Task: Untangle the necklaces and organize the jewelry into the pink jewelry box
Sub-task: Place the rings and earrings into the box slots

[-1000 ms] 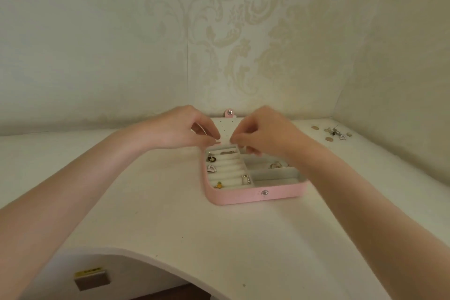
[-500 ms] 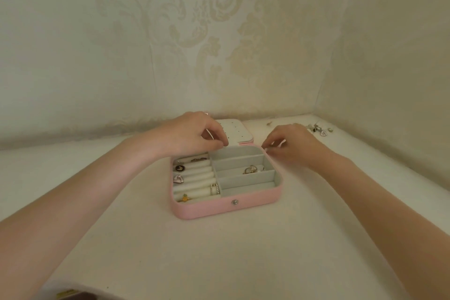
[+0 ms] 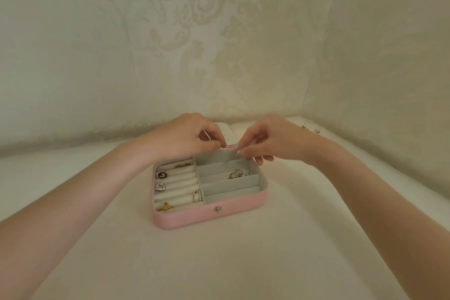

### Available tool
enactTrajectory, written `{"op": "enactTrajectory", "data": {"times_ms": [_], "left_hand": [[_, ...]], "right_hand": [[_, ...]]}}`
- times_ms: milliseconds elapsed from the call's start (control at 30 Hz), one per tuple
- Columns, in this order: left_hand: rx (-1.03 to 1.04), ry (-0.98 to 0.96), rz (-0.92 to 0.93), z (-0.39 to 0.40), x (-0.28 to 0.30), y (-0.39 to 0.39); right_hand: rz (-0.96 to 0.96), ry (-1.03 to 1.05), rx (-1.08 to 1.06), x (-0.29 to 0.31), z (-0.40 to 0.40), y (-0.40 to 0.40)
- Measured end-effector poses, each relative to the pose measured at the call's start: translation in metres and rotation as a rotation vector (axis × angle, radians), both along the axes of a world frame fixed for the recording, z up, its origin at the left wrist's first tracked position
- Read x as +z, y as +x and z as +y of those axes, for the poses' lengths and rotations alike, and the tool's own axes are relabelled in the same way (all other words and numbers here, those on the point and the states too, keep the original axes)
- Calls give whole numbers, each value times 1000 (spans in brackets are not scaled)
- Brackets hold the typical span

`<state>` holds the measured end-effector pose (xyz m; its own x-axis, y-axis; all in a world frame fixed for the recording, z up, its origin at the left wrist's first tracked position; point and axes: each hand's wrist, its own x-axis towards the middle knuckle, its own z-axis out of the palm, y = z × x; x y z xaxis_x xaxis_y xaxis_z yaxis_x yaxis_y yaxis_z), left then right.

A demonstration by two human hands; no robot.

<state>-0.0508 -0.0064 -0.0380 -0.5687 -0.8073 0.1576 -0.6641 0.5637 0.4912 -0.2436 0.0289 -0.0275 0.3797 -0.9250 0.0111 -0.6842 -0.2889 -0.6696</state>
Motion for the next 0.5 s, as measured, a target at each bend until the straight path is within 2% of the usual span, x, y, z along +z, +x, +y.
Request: {"op": "enactTrajectory", "data": {"times_ms": [33, 100, 200, 300, 367, 500], "left_hand": [[-6, -2, 0, -1, 1, -3], [-20, 10, -5, -3, 3, -7], [-32, 30, -22, -7, 3, -11], [-32, 25, -47, -11, 2, -11], [-26, 28, -54, -14, 1, -11], [-25, 29, -69, -17, 1, -15]], "right_hand": [[43, 5, 0, 0, -1, -3], [-13, -28, -67, 4, -6, -14], [-137, -153, -316, 9, -27, -36], [69, -222, -544, -6, -65, -49], [248, -235, -484, -23, -87, -49], [420, -311, -255, -50, -112, -41]]}}
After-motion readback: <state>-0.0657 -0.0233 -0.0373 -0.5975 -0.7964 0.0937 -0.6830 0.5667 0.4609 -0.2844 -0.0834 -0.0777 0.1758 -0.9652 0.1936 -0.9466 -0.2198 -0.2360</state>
